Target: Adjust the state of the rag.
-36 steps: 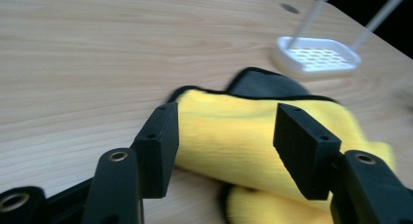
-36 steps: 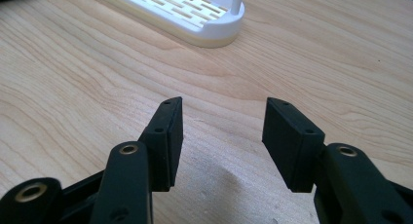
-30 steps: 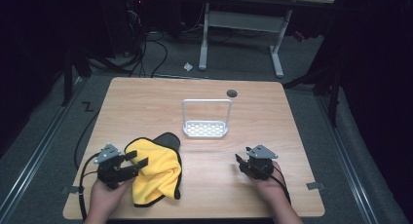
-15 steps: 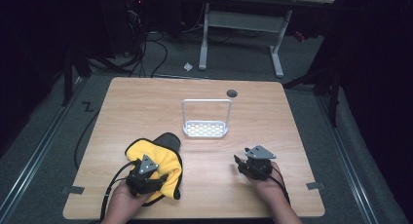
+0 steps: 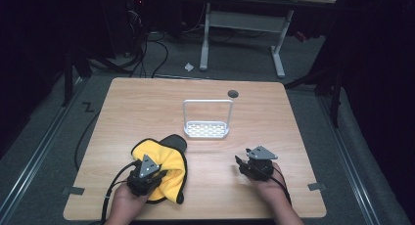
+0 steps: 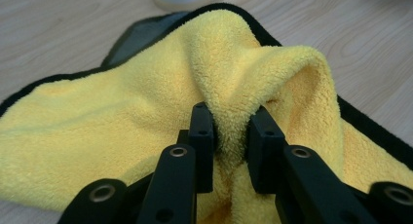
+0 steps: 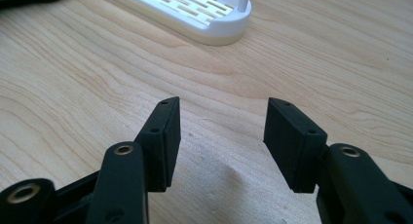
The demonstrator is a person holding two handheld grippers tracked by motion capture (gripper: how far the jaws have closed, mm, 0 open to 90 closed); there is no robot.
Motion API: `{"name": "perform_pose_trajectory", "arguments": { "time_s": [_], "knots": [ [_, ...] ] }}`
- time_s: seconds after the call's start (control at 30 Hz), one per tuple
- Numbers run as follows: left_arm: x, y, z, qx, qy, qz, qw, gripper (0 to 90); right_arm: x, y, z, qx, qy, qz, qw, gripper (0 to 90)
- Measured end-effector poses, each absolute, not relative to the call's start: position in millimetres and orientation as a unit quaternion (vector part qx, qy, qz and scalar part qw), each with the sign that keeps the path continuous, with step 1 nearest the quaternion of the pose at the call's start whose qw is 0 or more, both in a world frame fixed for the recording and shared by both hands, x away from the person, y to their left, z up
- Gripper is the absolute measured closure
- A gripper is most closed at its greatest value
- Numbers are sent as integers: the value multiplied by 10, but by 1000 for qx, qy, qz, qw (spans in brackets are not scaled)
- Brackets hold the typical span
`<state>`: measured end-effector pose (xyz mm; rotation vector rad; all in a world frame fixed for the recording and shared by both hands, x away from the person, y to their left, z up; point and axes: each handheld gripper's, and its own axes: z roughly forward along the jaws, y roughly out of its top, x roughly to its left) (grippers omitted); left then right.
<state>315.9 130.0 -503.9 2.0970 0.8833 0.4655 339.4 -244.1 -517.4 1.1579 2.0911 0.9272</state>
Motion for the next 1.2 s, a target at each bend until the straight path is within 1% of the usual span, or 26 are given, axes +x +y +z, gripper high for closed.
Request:
{"name": "perform_pose_trajectory", "arguments": {
  "time_s": [0.23,0.3,0.37,0.4,0.43,0.47,0.5,0.53,0.57,0.67,0.8,0.9,1.03,1.1,1.13,1.2],
  "knots": [
    [3125,1216,-4994,821,340,176,424,753,3367,-2399,-5143,425,784,352,285,469],
    [3108,1141,-4978,819,334,172,434,753,3350,-2372,-5126,420,784,356,285,465],
    [3087,985,-4967,820,319,168,444,753,3324,-2337,-5101,415,786,361,284,459],
    [3087,985,-4967,820,319,168,444,752,3307,-2316,-5085,412,785,366,283,454],
    [3077,865,-4982,822,309,167,448,753,3290,-2293,-5065,407,786,372,281,449],
    [3077,865,-4982,822,309,167,448,752,3290,-2293,-5065,407,786,372,281,449],
    [3069,745,-5014,828,296,167,446,751,3244,-2235,-5011,395,787,386,275,439],
    [3069,745,-5014,828,296,167,446,750,3219,-2198,-4983,388,787,396,271,435],
    [3059,647,-5053,832,287,161,446,748,3193,-2158,-4957,379,788,402,271,434],
    [3059,549,-5116,835,279,150,450,738,3125,-2027,-4925,356,794,416,262,432],
    [3061,477,-5163,841,271,148,445,723,3090,-1902,-4963,339,808,409,257,432],
    [3066,444,-5206,845,266,139,442,682,3105,-1784,-5054,333,822,395,240,444],
    [3075,453,-5217,845,268,134,444,594,3144,-1720,-5137,337,831,386,216,512],
    [3077,457,-5219,845,267,134,443,576,3164,-1721,-5160,345,834,384,196,587],
    [3077,457,-5219,845,267,134,443,567,3174,-1727,-5165,350,833,386,185,645],
    [3079,464,-5215,845,267,133,444,540,3166,-1743,-5153,349,832,388,189,778]
  ]
}}
